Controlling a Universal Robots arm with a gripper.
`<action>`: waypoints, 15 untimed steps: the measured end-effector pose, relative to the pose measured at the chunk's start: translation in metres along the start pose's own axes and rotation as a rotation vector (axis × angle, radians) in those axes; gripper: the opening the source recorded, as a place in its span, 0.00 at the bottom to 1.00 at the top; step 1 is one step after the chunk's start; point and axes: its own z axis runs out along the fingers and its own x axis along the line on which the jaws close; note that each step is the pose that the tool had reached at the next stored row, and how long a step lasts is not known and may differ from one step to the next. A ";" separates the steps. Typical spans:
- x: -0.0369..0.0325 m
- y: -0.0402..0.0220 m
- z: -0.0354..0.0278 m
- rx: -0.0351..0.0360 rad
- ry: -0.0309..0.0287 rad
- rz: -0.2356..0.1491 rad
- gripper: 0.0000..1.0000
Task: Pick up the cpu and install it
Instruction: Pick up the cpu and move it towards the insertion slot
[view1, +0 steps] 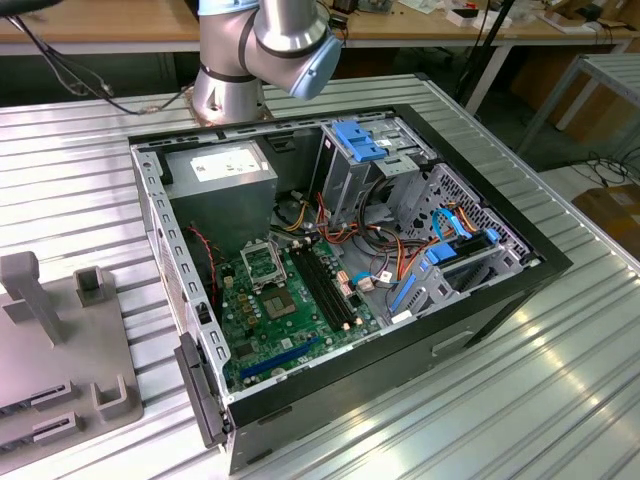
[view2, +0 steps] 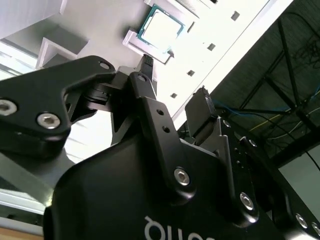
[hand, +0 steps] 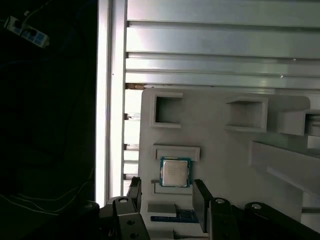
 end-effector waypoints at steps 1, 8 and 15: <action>0.0000 -0.0004 0.0019 0.0000 0.0000 0.000 0.54; 0.0000 -0.0035 0.0133 0.0000 -0.0059 0.000 0.54; -0.0031 -0.0039 0.0295 0.0001 -0.0070 0.010 0.54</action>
